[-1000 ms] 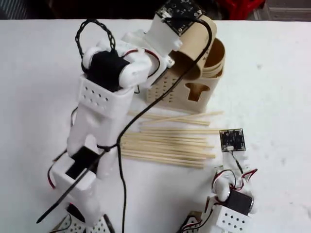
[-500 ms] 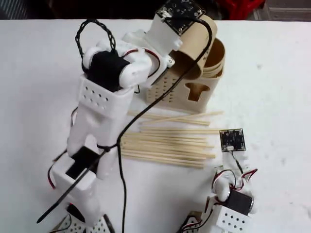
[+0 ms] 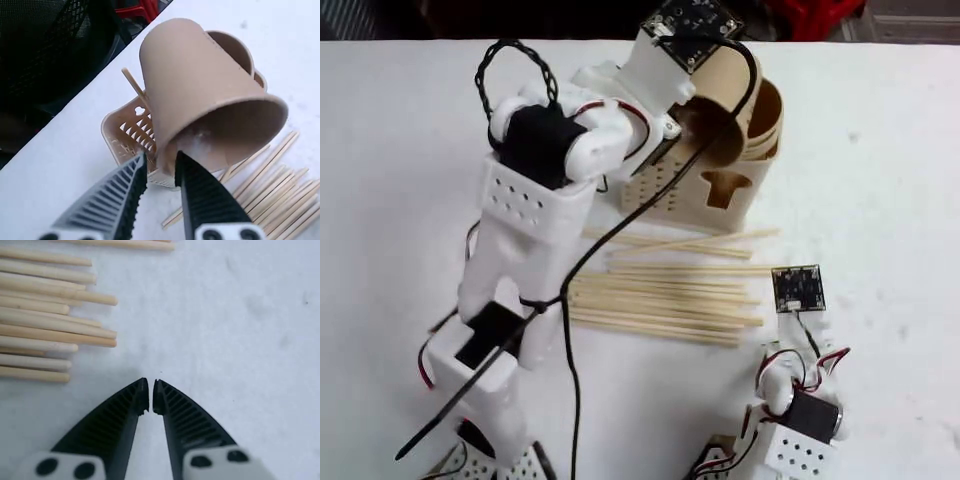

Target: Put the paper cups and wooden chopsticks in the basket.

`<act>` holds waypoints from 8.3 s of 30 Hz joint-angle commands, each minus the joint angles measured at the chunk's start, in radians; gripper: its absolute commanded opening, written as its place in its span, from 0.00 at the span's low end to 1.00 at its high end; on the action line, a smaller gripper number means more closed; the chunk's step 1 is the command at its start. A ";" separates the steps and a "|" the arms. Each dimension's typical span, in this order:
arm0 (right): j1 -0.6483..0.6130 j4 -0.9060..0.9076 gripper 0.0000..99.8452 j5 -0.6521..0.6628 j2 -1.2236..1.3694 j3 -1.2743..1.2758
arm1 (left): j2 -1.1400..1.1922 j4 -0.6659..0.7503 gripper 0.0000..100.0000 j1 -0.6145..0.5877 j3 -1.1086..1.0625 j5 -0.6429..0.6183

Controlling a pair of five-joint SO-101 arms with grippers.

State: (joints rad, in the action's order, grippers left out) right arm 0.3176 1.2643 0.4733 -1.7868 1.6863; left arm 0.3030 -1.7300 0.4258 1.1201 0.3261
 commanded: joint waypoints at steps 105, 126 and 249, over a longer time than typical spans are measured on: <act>0.007 0.005 0.03 0.008 -0.010 0.005 | -0.240 -0.061 0.05 -0.380 -0.187 -0.006; 0.007 0.005 0.03 0.008 -0.010 0.005 | -0.506 0.709 0.10 0.038 -1.774 0.316; 0.007 0.005 0.03 0.008 -0.010 0.005 | 0.116 0.815 0.12 -0.059 -0.710 -0.126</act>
State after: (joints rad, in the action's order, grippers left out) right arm 0.3191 1.2674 0.4733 -1.7883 1.6863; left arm 0.2002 -0.9045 0.3905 0.0829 0.2555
